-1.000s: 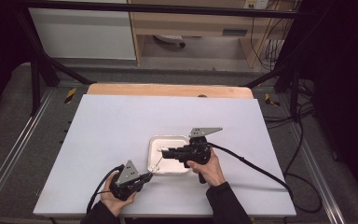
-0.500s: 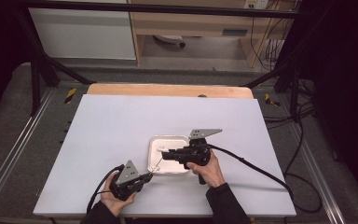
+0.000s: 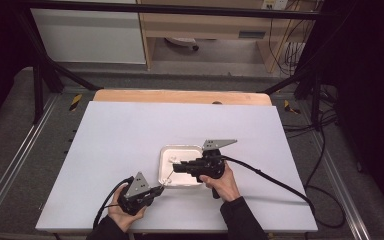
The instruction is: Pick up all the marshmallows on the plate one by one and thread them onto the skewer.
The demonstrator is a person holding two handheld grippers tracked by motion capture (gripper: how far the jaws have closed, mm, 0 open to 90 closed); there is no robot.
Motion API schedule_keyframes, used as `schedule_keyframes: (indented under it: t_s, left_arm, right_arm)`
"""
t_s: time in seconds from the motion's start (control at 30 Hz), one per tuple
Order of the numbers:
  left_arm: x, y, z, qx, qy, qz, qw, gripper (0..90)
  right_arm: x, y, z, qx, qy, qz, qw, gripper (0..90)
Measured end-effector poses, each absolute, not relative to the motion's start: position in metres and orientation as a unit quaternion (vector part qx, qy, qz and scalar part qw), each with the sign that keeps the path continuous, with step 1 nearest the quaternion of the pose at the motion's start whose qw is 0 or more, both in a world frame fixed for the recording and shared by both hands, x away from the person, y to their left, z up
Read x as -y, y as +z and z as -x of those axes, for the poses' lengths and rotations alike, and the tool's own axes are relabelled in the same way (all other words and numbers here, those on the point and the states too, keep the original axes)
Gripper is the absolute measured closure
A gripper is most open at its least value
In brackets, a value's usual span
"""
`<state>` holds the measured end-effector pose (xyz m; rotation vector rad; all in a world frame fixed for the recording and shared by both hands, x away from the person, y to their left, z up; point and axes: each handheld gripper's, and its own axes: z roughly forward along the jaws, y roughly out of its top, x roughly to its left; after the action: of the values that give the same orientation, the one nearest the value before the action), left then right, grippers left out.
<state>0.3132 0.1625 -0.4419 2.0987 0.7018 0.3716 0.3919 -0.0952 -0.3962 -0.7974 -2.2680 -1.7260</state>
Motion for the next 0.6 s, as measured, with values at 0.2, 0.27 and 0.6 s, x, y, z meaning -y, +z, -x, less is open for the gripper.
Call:
schedule_keyframes:
  t_s: [0.2,0.27,0.6]
  left_arm:
    - [-0.1626,-0.4417,-0.3136,-0.283,0.149,-0.842,0.435,89.3]
    - [-0.1625,-0.4415,-0.3136,-0.283,0.148,-0.842,0.434,89.3]
    - [-0.1615,-0.442,-0.3133,-0.281,0.15,-0.843,0.433,89.3]
  right_arm:
    - [0.0958,-0.3987,-0.3921,0.763,-0.581,0.268,0.093,84.3]
    - [0.0966,-0.3999,-0.3922,0.761,-0.583,0.269,0.094,84.3]
    - [0.0954,-0.4021,-0.3919,0.762,-0.581,0.271,0.097,84.6]
